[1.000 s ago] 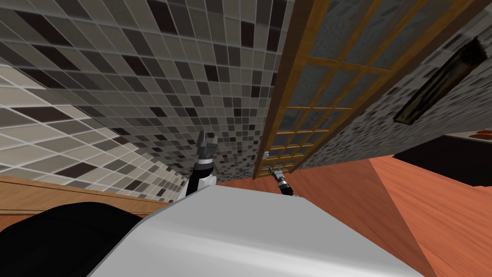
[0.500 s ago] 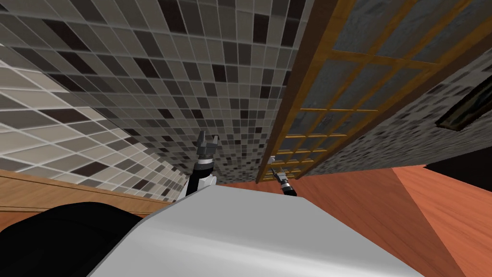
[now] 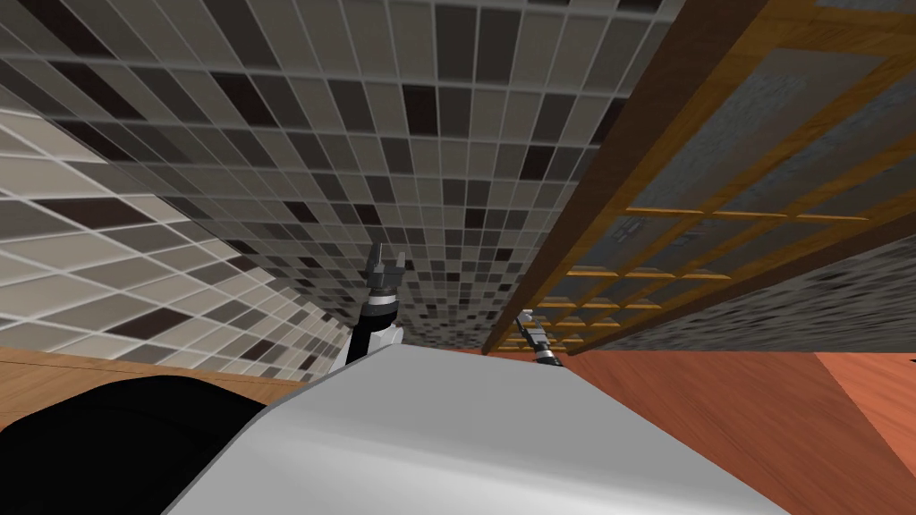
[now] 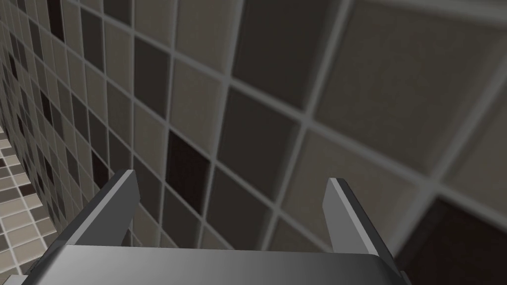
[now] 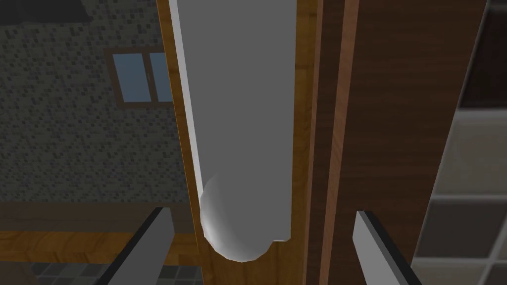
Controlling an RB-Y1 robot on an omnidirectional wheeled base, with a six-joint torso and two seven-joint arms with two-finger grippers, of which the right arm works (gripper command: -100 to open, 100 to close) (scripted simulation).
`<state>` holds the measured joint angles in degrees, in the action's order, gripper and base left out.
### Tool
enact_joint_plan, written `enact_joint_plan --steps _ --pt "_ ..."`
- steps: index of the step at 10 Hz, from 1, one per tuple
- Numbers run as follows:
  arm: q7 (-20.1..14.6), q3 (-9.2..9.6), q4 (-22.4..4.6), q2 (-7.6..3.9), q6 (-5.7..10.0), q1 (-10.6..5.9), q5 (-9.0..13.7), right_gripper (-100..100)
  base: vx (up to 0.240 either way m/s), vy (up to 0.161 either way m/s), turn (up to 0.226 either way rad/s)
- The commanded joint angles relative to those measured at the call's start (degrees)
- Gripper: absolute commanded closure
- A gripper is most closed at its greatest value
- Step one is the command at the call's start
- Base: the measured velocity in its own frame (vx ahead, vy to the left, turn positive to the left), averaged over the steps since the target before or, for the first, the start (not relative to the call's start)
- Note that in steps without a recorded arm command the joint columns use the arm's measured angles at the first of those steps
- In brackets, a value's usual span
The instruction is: Pull the door open
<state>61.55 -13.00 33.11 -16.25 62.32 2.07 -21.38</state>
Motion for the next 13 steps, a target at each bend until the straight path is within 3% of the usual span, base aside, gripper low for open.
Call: enact_joint_plan --steps 1,2,7,13 --pt "0.0 0.0 0.0 0.0 0.0 0.0 0.0 -100 0.044 0.003 -0.015" --pt "0.0 0.0 0.0 0.0 0.0 0.0 0.0 100 -0.024 0.006 0.002" --pt "0.0 0.0 0.0 0.0 0.0 0.0 0.0 100 -0.005 -0.006 0.0" --pt "-6.7 0.94 0.3 -0.17 -0.54 -0.23 2.71 100 -0.043 -0.018 0.05"
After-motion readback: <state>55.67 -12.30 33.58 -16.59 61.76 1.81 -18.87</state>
